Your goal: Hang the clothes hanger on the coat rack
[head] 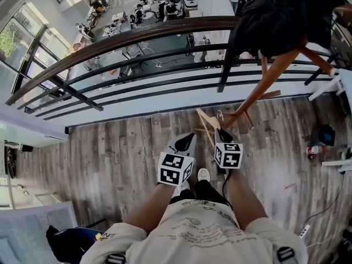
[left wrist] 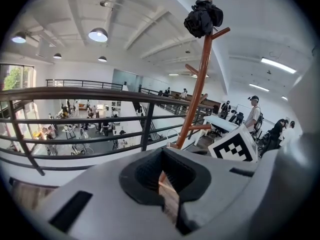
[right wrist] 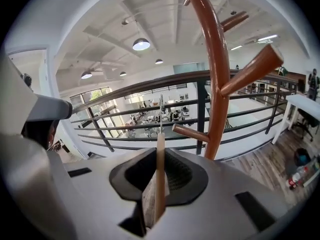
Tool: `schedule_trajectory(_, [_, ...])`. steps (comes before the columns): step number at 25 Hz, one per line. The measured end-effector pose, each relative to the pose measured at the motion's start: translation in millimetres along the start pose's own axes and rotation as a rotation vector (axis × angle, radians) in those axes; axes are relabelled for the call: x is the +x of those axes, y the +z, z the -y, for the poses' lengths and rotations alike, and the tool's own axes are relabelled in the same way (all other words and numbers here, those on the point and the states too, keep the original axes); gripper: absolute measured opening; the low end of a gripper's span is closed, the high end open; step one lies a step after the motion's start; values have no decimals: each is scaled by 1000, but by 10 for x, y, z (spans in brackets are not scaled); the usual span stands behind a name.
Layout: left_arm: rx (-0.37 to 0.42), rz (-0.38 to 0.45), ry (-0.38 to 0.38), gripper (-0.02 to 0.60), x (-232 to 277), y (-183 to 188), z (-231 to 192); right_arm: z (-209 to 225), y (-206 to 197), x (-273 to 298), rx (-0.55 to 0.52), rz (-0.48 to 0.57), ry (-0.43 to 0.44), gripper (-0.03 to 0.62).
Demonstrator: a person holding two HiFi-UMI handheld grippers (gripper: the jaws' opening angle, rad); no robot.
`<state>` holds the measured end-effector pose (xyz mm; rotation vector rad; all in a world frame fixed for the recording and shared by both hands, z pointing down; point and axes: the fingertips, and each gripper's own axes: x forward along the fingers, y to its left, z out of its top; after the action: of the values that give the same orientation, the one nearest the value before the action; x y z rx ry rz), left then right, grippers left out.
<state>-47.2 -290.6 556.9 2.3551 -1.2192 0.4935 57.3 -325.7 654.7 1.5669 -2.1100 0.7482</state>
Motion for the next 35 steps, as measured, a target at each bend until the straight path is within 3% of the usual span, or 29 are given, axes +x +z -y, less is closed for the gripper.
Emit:
schedule_trajectory(12, [5, -47, 9, 5, -18, -205, -27, 189, -203, 238, 40, -16, -43, 48])
schedule_trajectory(35, [51, -95, 19, 5, 164, -168, 51, 698, -481, 539, 158, -65, -84, 48])
